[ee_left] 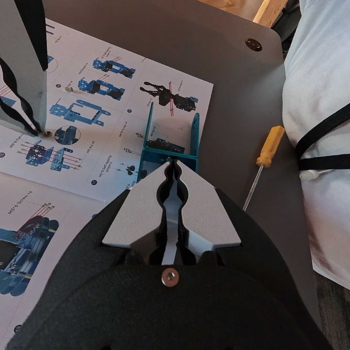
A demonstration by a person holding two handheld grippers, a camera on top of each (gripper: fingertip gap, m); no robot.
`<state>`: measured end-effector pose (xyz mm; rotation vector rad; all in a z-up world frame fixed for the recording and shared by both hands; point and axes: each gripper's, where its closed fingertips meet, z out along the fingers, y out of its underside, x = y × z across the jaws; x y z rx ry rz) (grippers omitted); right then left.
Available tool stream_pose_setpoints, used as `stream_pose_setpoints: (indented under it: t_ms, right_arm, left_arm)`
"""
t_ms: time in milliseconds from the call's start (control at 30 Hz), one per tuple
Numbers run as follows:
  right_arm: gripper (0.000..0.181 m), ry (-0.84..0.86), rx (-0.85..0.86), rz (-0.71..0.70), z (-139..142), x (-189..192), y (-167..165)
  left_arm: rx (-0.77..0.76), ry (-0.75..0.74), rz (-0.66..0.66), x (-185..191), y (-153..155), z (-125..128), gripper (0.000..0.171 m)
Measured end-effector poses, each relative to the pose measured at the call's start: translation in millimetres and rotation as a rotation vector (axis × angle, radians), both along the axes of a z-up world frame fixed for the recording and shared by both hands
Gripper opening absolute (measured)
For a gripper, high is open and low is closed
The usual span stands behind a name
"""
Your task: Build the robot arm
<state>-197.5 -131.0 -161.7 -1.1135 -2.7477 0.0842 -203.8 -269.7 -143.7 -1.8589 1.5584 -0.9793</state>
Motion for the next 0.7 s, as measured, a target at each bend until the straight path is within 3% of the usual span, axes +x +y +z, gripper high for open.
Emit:
stream_pose_setpoints:
  t_ms: [167, 267, 500, 700]
  right_arm:
    - [0.002, 0.037, 0.03, -0.117, 3.0, 10.2, 4.6]
    - [0.002, 0.145, -0.012, -0.233, 6.4, 26.5, -24.1]
    - [0.002, 0.322, 0.255, -0.279, 2.8, 74.6, -55.1]
    - [0.015, 0.375, 0.163, -0.385, 7.4, 79.2, -75.5]
  left_arm:
    - [0.005, 0.009, 0.007, -1.2, 0.4, -1.2, 0.0]
    - [0.008, 0.009, 0.011, -2.1, -0.1, -0.2, 0.0]
    - [0.012, -0.007, 0.008, 0.1, -1.5, 4.4, 0.0]
    - [0.007, -0.015, 0.015, -2.3, -2.5, 5.2, 0.0]
